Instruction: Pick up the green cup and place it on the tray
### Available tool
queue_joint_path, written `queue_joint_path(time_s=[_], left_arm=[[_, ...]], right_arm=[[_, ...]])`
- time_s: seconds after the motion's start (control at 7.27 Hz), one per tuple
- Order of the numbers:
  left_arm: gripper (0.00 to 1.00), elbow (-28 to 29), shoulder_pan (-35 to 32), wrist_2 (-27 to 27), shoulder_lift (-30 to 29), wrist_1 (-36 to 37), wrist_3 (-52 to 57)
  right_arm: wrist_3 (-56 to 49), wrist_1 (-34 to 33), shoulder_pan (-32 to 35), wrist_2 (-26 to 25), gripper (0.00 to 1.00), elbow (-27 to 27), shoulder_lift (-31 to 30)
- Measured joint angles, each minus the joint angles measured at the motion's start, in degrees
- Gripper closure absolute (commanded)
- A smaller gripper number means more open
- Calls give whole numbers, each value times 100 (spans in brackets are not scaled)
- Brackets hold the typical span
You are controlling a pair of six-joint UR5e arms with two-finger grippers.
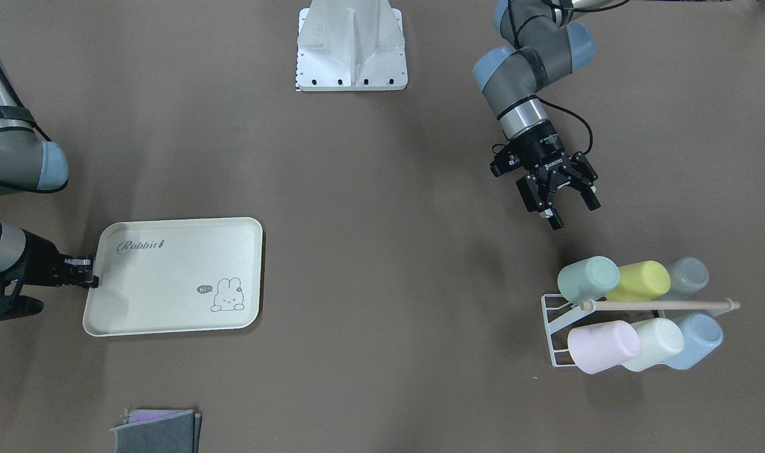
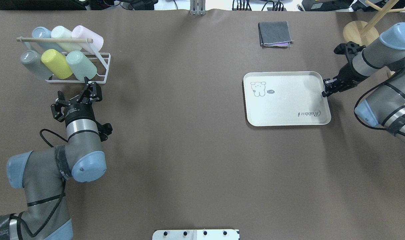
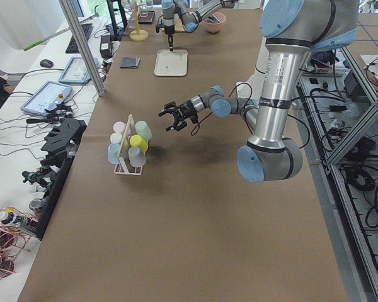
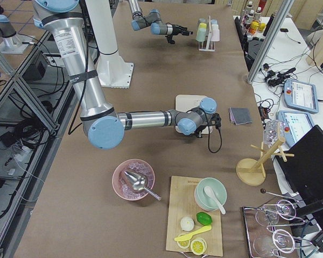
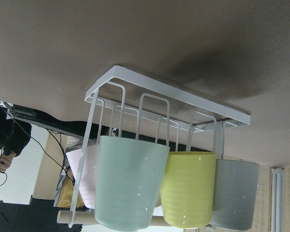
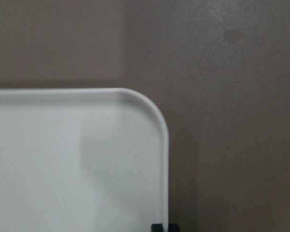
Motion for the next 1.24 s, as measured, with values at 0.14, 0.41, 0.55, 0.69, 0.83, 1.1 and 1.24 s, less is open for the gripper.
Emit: queue_joint_path(time_s=[0.14, 0.41, 0.55, 0.69, 0.83, 1.1, 1.24], left_arm=[[2, 191, 16, 99, -63, -1, 3], [2, 571, 27, 162, -263, -3, 16], [2, 705, 24, 195, -327, -4, 16], [2, 840, 11, 271, -381, -4, 11], [2, 948, -1, 341, -410, -7, 6], [2, 1072, -52, 394, -430, -101, 22], [2, 1131, -116, 404, -462, -171, 29]], right_arm=[[-1, 49, 0, 15, 100, 8, 9], [-3, 75, 17, 95, 100, 38, 45], [7, 80, 54, 199, 100, 58, 57], [40, 64, 107, 326, 100, 120, 74], [111, -17, 145, 413, 100, 271, 94], [784, -225, 91, 451, 100, 724, 183], [1309, -265, -36, 425, 100, 961, 252]])
